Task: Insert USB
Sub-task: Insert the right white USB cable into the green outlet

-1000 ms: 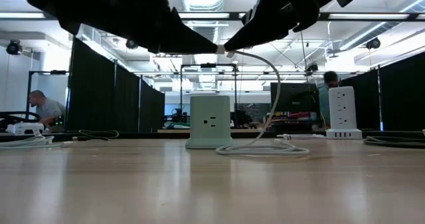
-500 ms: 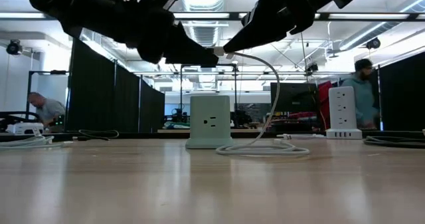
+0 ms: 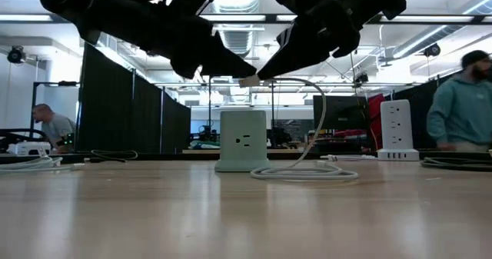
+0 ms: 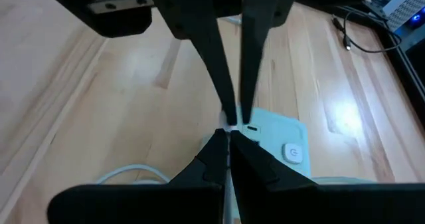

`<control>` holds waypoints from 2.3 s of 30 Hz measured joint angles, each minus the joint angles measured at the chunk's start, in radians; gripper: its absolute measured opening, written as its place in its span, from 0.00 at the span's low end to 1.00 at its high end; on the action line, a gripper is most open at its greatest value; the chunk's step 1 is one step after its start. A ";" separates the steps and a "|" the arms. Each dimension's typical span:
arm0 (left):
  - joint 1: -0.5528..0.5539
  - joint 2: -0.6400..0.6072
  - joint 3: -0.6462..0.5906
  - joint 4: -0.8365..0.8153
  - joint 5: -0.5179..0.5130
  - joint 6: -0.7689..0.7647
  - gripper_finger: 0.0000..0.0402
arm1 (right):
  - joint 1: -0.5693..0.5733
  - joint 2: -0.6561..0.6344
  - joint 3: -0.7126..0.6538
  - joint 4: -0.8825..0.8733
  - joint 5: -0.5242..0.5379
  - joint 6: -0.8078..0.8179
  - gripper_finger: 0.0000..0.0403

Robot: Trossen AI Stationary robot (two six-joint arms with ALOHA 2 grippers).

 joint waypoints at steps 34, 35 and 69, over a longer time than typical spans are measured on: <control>-0.006 -0.126 -0.005 -0.270 0.072 -0.074 0.33 | -0.004 -0.024 0.000 0.019 0.026 -0.071 0.00; -0.006 -0.124 -0.005 -0.267 0.068 -0.077 0.35 | -0.004 -0.024 0.000 0.022 0.026 -0.070 0.00; -0.003 -0.122 -0.011 -0.323 0.040 -0.230 0.34 | 0.185 -0.019 -0.111 -0.277 -0.081 0.115 0.23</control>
